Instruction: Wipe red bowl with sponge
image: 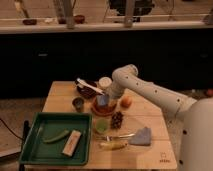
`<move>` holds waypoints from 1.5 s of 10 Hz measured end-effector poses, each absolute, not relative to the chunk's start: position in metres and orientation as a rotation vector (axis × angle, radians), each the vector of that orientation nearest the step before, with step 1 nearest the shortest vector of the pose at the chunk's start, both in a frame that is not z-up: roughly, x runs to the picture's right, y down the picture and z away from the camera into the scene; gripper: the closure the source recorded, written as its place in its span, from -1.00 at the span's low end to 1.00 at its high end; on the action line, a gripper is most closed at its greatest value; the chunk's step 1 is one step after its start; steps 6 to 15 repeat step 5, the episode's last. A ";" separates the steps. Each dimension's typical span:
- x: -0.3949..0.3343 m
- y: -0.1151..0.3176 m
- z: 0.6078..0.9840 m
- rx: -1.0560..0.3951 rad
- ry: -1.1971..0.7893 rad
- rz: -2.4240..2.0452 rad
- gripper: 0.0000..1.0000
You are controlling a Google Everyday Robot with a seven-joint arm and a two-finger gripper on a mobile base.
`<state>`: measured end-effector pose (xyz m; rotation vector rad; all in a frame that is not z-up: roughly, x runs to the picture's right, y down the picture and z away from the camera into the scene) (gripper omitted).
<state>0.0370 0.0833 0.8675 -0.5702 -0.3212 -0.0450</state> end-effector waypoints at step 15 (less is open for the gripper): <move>0.043 0.098 0.876 -0.607 -0.321 -0.017 0.99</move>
